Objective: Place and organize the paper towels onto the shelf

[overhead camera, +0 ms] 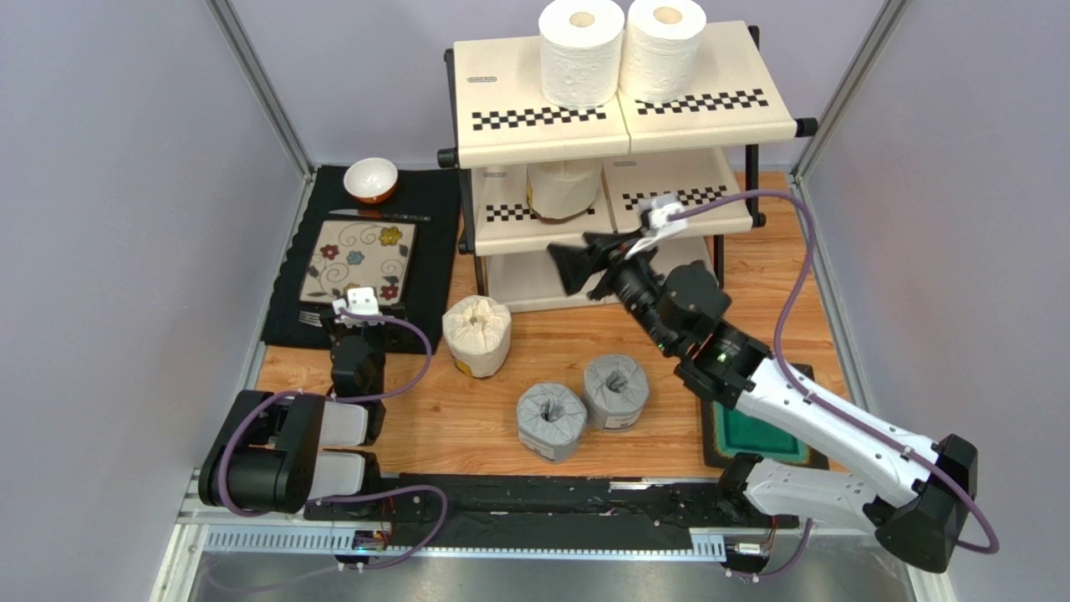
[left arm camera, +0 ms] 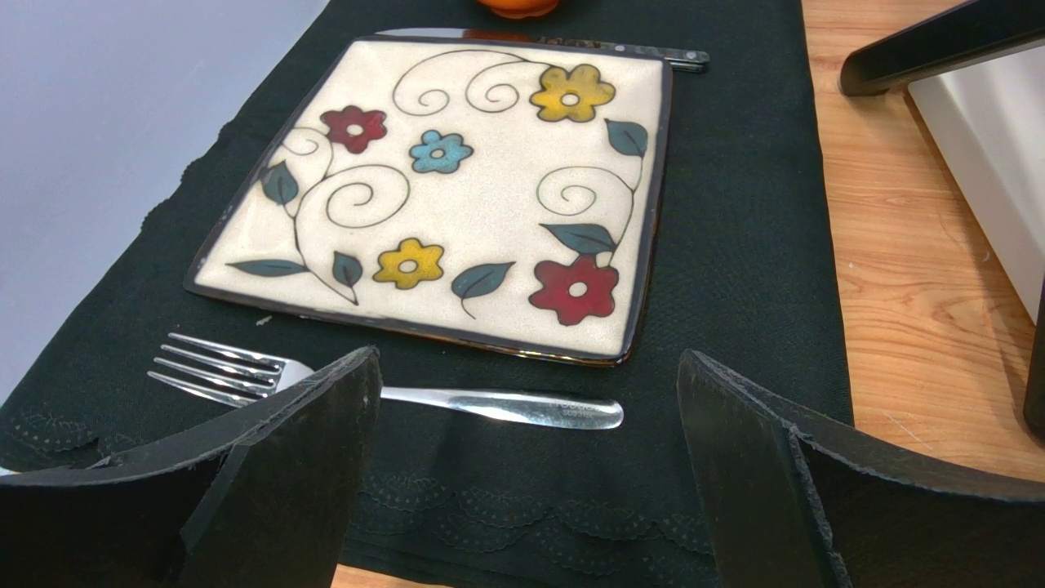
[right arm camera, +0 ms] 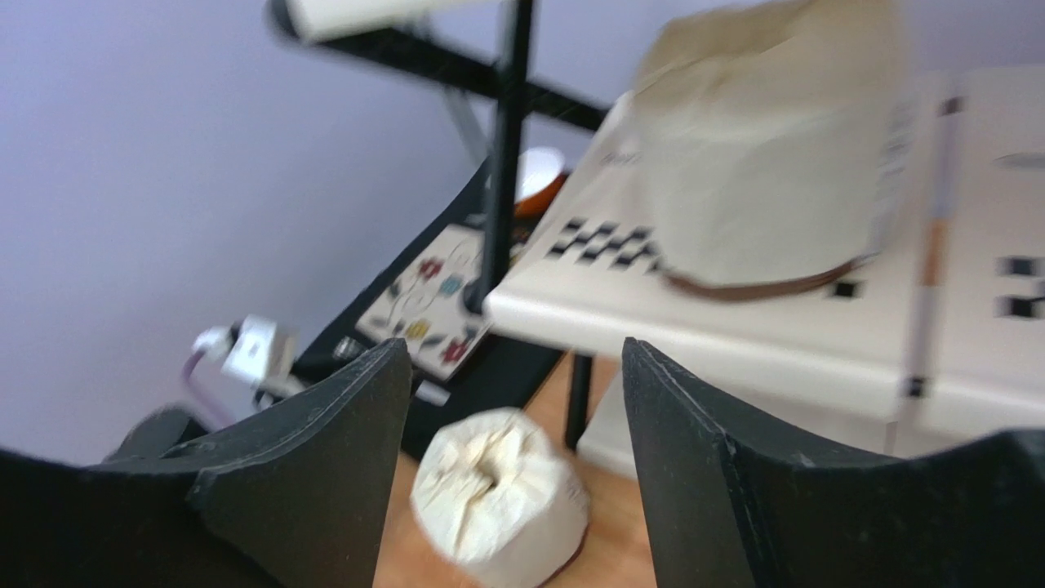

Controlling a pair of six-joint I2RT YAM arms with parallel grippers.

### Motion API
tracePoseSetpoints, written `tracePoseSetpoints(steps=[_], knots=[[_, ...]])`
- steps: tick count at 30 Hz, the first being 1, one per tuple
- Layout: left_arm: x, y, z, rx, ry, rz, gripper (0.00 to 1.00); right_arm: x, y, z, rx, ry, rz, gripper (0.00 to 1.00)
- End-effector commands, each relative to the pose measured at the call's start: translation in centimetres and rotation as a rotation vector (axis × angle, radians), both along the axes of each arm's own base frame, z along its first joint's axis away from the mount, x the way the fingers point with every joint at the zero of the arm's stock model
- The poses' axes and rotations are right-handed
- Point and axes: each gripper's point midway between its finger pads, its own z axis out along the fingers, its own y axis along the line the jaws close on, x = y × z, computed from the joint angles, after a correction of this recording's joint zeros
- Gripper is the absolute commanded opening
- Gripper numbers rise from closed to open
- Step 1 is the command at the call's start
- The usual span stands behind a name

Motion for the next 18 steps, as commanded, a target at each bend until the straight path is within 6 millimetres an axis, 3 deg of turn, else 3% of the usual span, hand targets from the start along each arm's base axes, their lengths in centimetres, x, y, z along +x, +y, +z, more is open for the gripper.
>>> tracePoseSetpoints(steps=[1, 4, 8, 10, 12, 18], knots=[[-7.0, 0.7, -7.2, 0.022, 0.203, -0.001, 0.99, -3.6, 4.3, -7.3, -0.194, 0.116, 0.11, 0.69], [-7.0, 0.7, -7.2, 0.022, 0.205, -0.001, 0.99, -4.5, 6.5, -11.7, -0.177, 0.226, 0.149, 0.7], [-7.0, 0.7, -7.2, 0.022, 0.205, -0.001, 0.99, -4.1, 9.0, -15.3, -0.186, 0.317, 0.152, 0.71], [-7.0, 0.7, -7.2, 0.022, 0.205, -0.001, 0.99, -3.6, 10.5, -15.3, -0.183, 0.343, 0.163, 0.71], [-7.0, 0.7, -7.2, 0.022, 0.205, -0.001, 0.99, -3.2, 11.5, -17.9, -0.24, 0.409, 0.146, 0.73], [-7.1, 0.7, -7.3, 0.022, 0.206, -0.001, 0.99, -1.0, 13.1, -18.6, -0.204, 0.436, 0.062, 0.76]])
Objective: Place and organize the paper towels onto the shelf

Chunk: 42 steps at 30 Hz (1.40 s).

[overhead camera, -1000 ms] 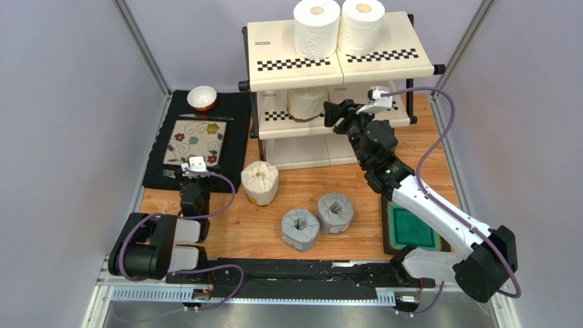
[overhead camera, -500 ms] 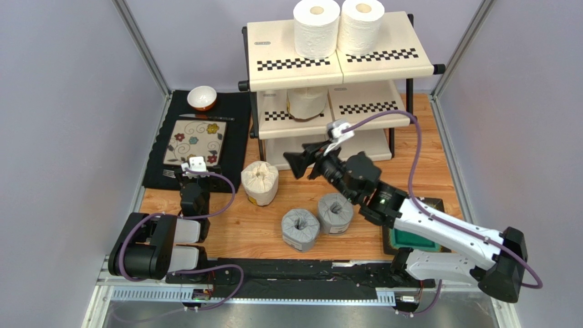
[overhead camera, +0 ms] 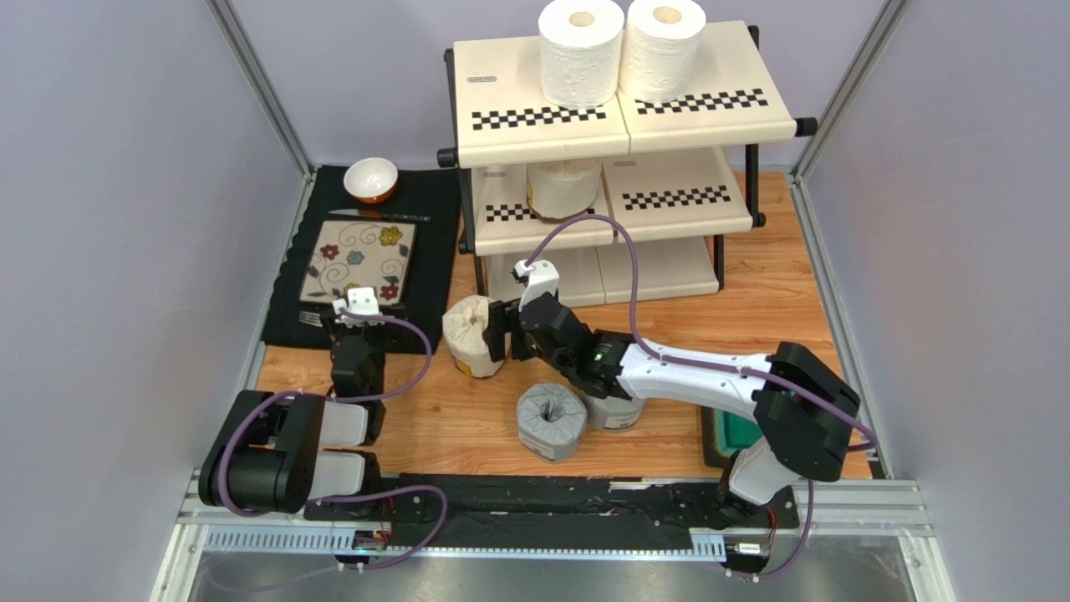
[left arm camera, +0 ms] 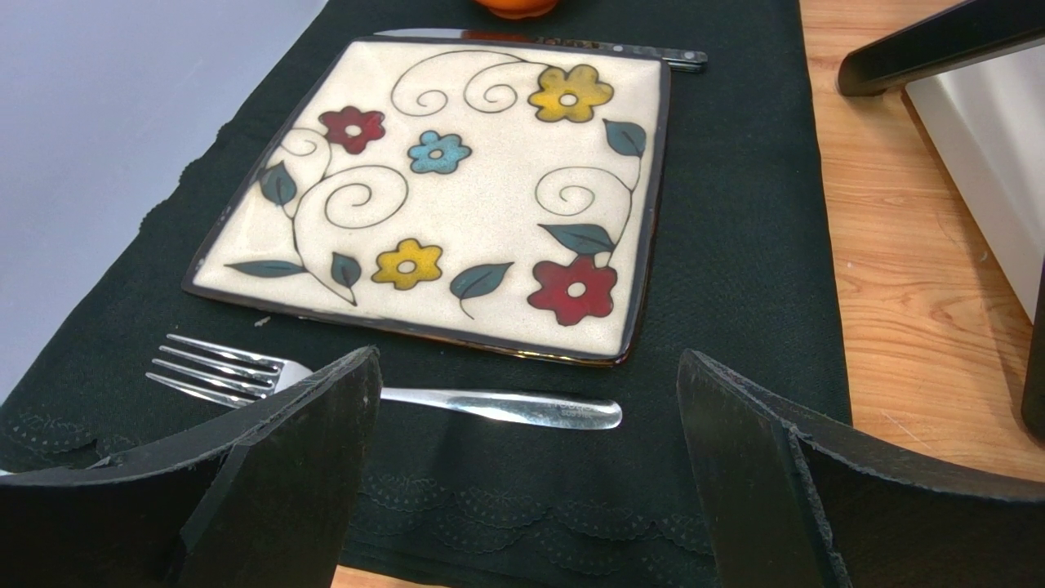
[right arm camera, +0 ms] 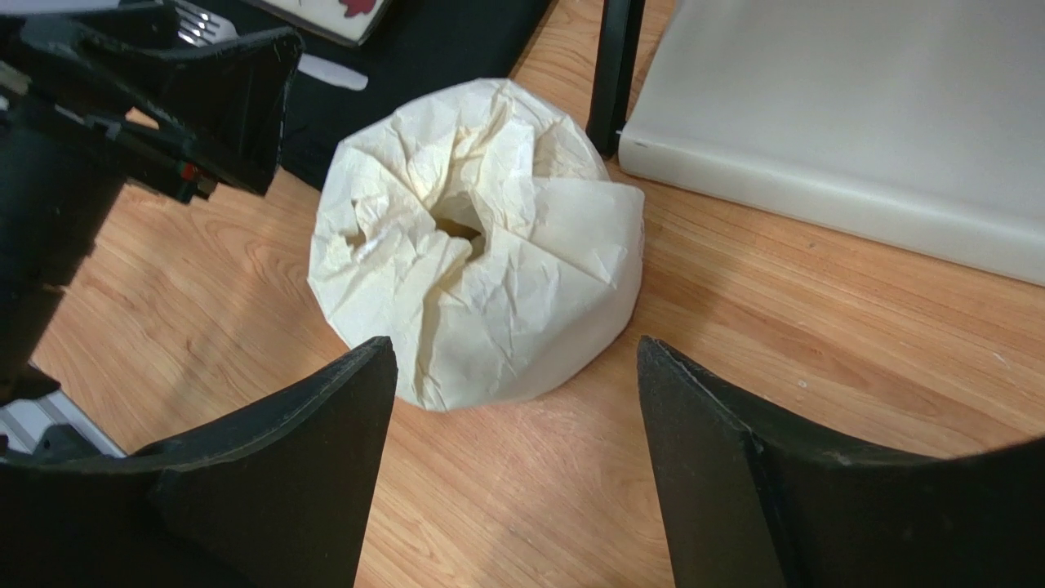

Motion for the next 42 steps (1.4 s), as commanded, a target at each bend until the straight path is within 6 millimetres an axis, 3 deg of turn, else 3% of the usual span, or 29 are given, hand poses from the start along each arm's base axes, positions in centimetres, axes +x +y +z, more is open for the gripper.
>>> tracePoseSetpoints(steps=[1, 6, 14, 16, 17, 28, 37, 40, 42], knots=[[-7.0, 0.7, -7.2, 0.023, 0.205, 0.001, 0.99, 1.8, 1.7, 3.6, 0.128, -0.029, -0.095, 0.76], [-7.0, 0.7, -7.2, 0.023, 0.203, 0.001, 0.99, 2.7, 1.8, 3.4, 0.128, -0.028, -0.152, 0.76], [-7.0, 0.7, -7.2, 0.023, 0.205, 0.001, 0.99, 4.0, 1.7, 1.0, 0.075, 0.013, -0.24, 0.76], [-7.0, 0.7, -7.2, 0.023, 0.205, 0.001, 0.99, 4.7, 1.8, 1.5, 0.083, 0.005, -0.265, 0.75], [-7.0, 0.7, -7.2, 0.023, 0.203, 0.001, 0.99, 4.5, 1.4, 0.4, 0.042, 0.027, -0.276, 0.75], [-7.0, 0.7, -7.2, 0.023, 0.205, 0.001, 0.99, 5.1, 1.8, -1.6, -0.008, 0.063, -0.295, 0.74], [-7.0, 0.7, -7.2, 0.023, 0.203, 0.001, 0.99, 4.6, 2.7, -3.2, -0.021, 0.11, -0.255, 0.61], [-7.0, 0.7, -7.2, 0.023, 0.203, 0.001, 0.99, 4.3, 2.3, -3.1, -0.008, 0.103, -0.254, 0.51], [-7.0, 0.7, -7.2, 0.022, 0.202, 0.001, 0.99, 4.2, 2.0, -1.3, 0.031, 0.081, -0.25, 0.45]])
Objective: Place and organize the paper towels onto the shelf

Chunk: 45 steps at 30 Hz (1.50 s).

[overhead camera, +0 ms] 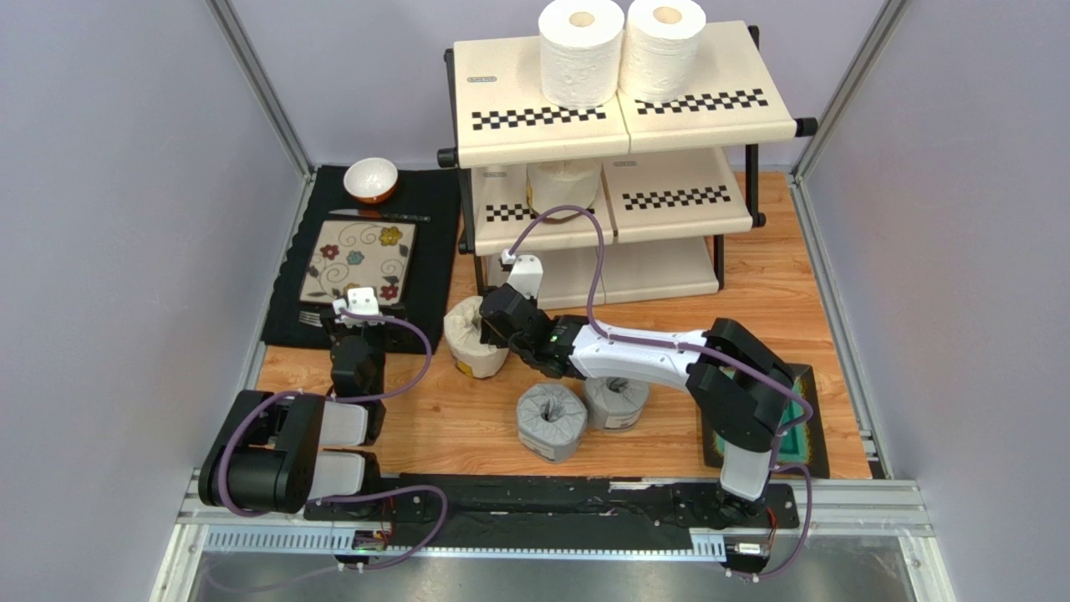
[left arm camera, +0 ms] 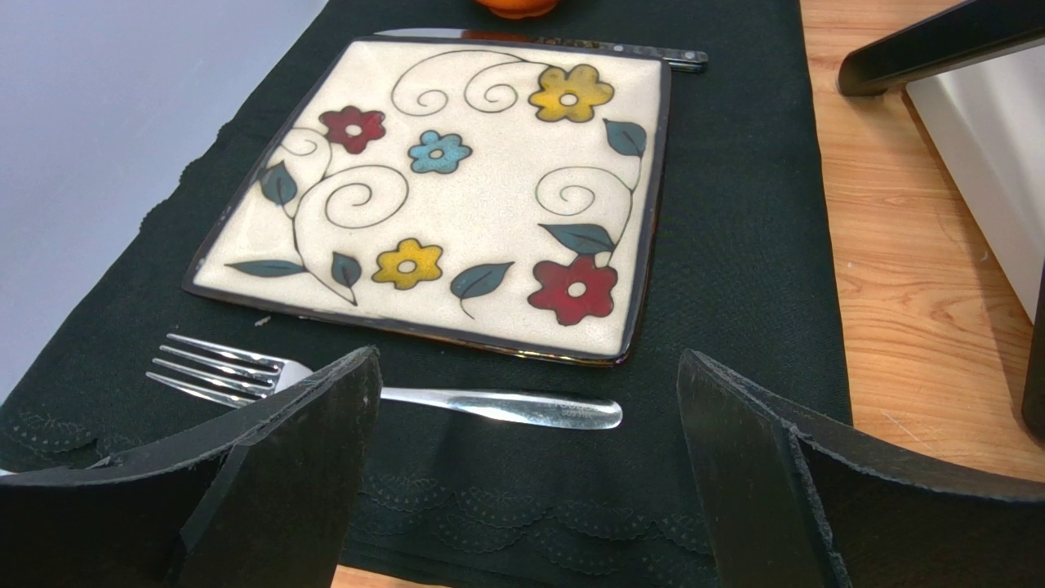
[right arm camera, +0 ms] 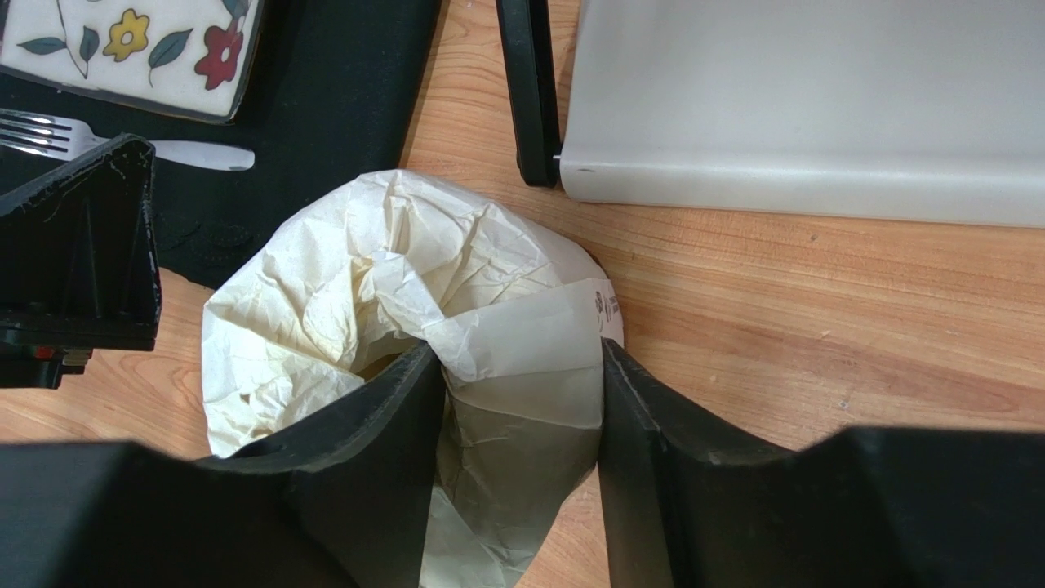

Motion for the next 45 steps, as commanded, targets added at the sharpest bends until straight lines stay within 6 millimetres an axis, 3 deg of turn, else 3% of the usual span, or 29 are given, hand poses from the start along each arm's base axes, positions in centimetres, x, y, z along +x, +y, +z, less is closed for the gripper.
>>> tracePoseSetpoints(steps=[1, 7, 8, 9, 12, 13, 15, 16, 19, 20, 23, 24, 25, 27, 30, 36, 45], knots=[[-7.0, 0.7, -7.2, 0.023, 0.205, 0.0, 0.99, -0.1, -0.4, 2.9, 0.084, -0.049, -0.002, 0.44], [-7.0, 0.7, -7.2, 0.023, 0.205, 0.0, 0.99, -2.4, -0.4, 8.5, 0.164, -0.132, 0.178, 0.42], [-7.0, 0.7, -7.2, 0.023, 0.205, 0.0, 0.99, -2.9, -0.8, 8.5, 0.155, -0.126, 0.199, 0.42], [-7.0, 0.7, -7.2, 0.022, 0.202, 0.0, 0.99, -3.7, -1.1, 10.0, 0.179, -0.142, 0.235, 0.42], [-7.0, 0.7, -7.2, 0.023, 0.205, 0.0, 0.99, -5.4, -2.2, 11.5, 0.211, -0.156, 0.301, 0.42], [-7.0, 0.7, -7.2, 0.023, 0.203, 0.0, 0.99, -6.1, -2.9, 13.8, 0.239, -0.198, 0.319, 0.42], [-7.0, 0.7, -7.2, 0.022, 0.203, -0.001, 0.99, -6.7, -4.6, 14.4, 0.21, -0.209, 0.319, 0.42], [-7.0, 0.7, -7.2, 0.023, 0.203, 0.0, 0.99, -7.2, -6.3, 16.2, 0.209, -0.238, 0.31, 0.42], [-7.0, 0.7, -7.2, 0.023, 0.205, 0.0, 0.99, -6.6, -10.5, 17.9, 0.142, -0.308, 0.196, 0.44], [-7.0, 0.7, -7.2, 0.023, 0.205, 0.0, 0.99, -6.7, -12.4, 20.0, 0.165, -0.356, 0.153, 0.45], [-7.0, 0.7, -7.2, 0.022, 0.203, 0.002, 0.99, -5.6, -17.9, 22.6, 0.124, -0.437, -0.025, 0.45], [-7.1, 0.7, -7.3, 0.023, 0.206, 0.0, 0.99, -4.5, -20.4, 23.1, 0.101, -0.455, -0.132, 0.45], [-7.0, 0.7, -7.3, 0.023, 0.206, 0.0, 0.99, -4.2, -22.1, 22.9, 0.073, -0.441, -0.183, 0.45], [-7.0, 0.7, -7.2, 0.023, 0.203, 0.0, 0.99, -3.1, -25.4, 24.2, 0.112, -0.437, -0.296, 0.45], [-7.0, 0.7, -7.2, 0.023, 0.205, 0.0, 0.99, -2.1, -28.1, 24.9, 0.138, -0.44, -0.367, 0.45], [-7.0, 0.7, -7.2, 0.023, 0.205, 0.002, 0.99, -0.2, -29.6, 27.4, 0.148, -0.493, -0.401, 0.45], [-7.0, 0.7, -7.2, 0.022, 0.202, 0.001, 0.99, 3.1, -29.3, 29.2, 0.171, -0.523, -0.424, 0.43]])
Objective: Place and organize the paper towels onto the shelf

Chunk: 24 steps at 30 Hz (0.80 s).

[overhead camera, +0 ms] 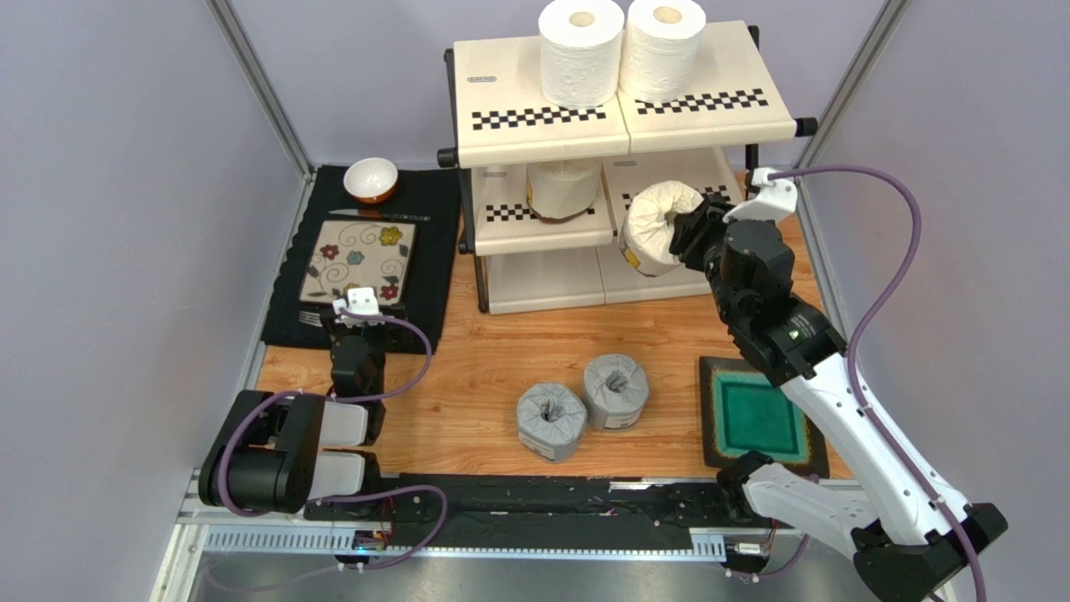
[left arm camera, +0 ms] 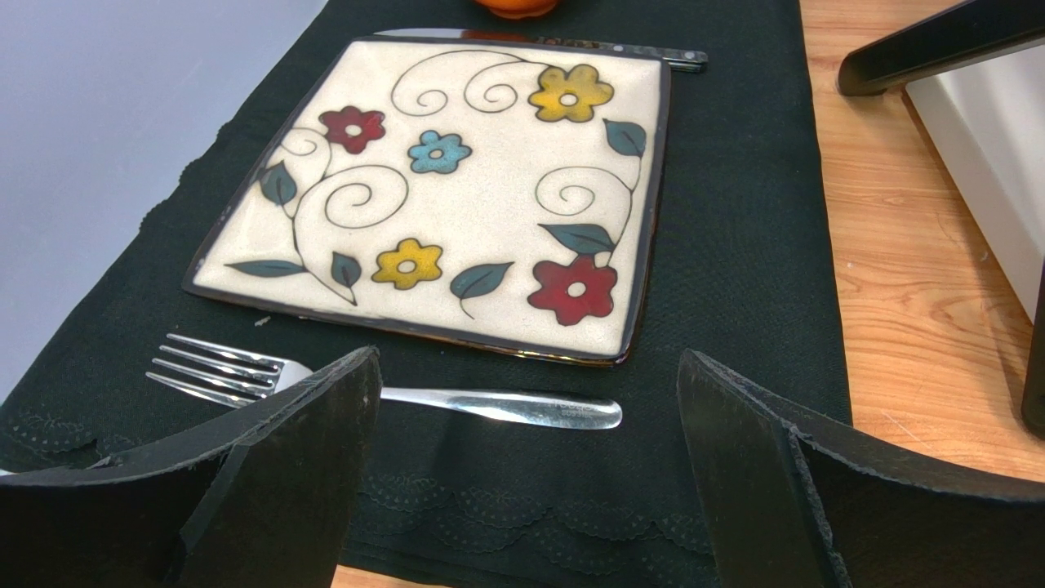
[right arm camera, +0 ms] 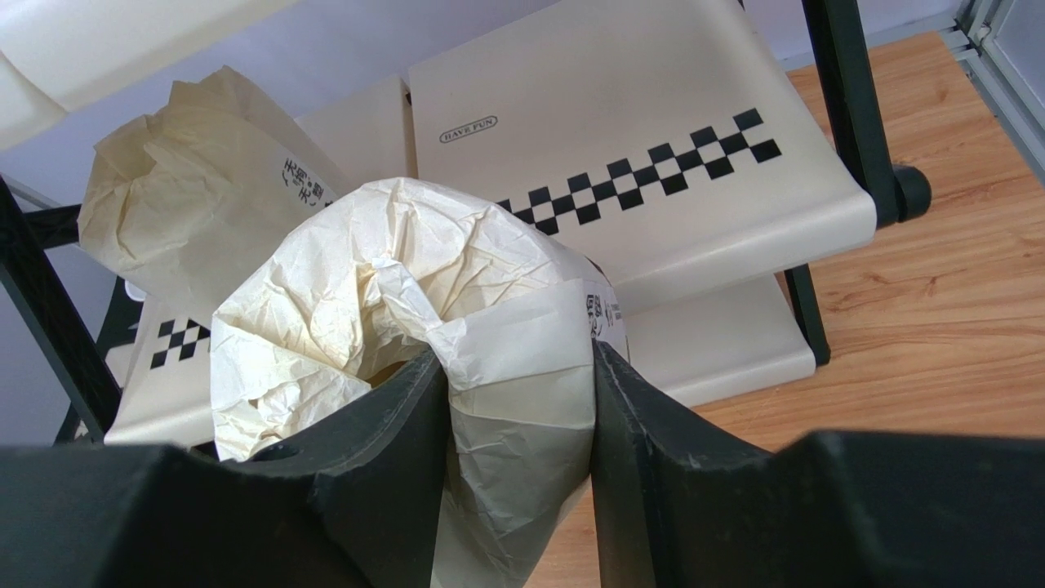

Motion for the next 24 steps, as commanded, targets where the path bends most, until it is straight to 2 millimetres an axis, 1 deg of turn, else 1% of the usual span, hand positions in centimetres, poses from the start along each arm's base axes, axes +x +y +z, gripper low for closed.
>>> tracePoseSetpoints(steps=[1, 3, 4, 5, 7, 8, 9, 11, 12, 14, 15, 17, 18, 19, 21, 24], knots=[[-7.0, 0.7, -7.2, 0.023, 0.205, 0.001, 0.99, 1.6, 0.5, 5.4, 0.089, -0.146, 0.011, 0.43], [-7.0, 0.7, -7.2, 0.023, 0.205, 0.001, 0.99, 2.4, 0.7, 5.3, 0.086, -0.143, 0.013, 0.43], [-7.0, 0.7, -7.2, 0.023, 0.203, 0.001, 0.99, 2.7, 0.8, 5.8, 0.096, -0.157, 0.016, 0.43], [-7.0, 0.7, -7.2, 0.023, 0.203, 0.001, 0.99, 3.2, 0.8, 5.6, 0.096, -0.151, 0.015, 0.43], [-7.0, 0.7, -7.2, 0.023, 0.205, 0.001, 0.99, 3.7, 0.8, 6.0, 0.099, -0.158, 0.011, 0.43], [-7.0, 0.7, -7.2, 0.023, 0.205, 0.001, 0.99, 3.9, 0.7, 6.7, 0.102, -0.169, 0.01, 0.43], [-7.0, 0.7, -7.2, 0.023, 0.203, 0.002, 0.99, 4.3, 0.7, 6.6, 0.101, -0.163, 0.008, 0.43], [-7.0, 0.7, -7.3, 0.023, 0.206, 0.001, 0.99, 4.7, 0.7, 7.3, 0.105, -0.18, 0.013, 0.43], [-7.0, 0.7, -7.2, 0.023, 0.205, 0.001, 0.99, 5.2, 0.8, 7.1, 0.098, -0.173, 0.012, 0.43], [-7.0, 0.7, -7.2, 0.023, 0.205, 0.001, 0.99, 5.7, 0.5, 7.7, 0.101, -0.185, 0.006, 0.43], [-7.0, 0.7, -7.2, 0.022, 0.202, 0.001, 0.99, 5.9, 0.4, 8.4, 0.11, -0.2, 0.004, 0.43], [-7.0, 0.7, -7.2, 0.023, 0.205, 0.001, 0.99, 6.5, 0.4, 8.6, 0.118, -0.204, 0.01, 0.42], [-7.0, 0.7, -7.2, 0.023, 0.205, 0.001, 0.99, 6.8, 0.4, 9.1, 0.13, -0.216, 0.01, 0.43], [-7.0, 0.7, -7.2, 0.023, 0.203, 0.001, 0.99, 7.4, 0.7, 8.7, 0.13, -0.204, 0.014, 0.43], [-7.0, 0.7, -7.2, 0.023, 0.205, 0.002, 0.99, 7.8, 0.7, 9.0, 0.138, -0.212, 0.017, 0.42], [-7.0, 0.7, -7.3, 0.023, 0.206, -0.001, 0.99, 8.7, 1.0, 8.2, 0.14, -0.211, 0.022, 0.42]])
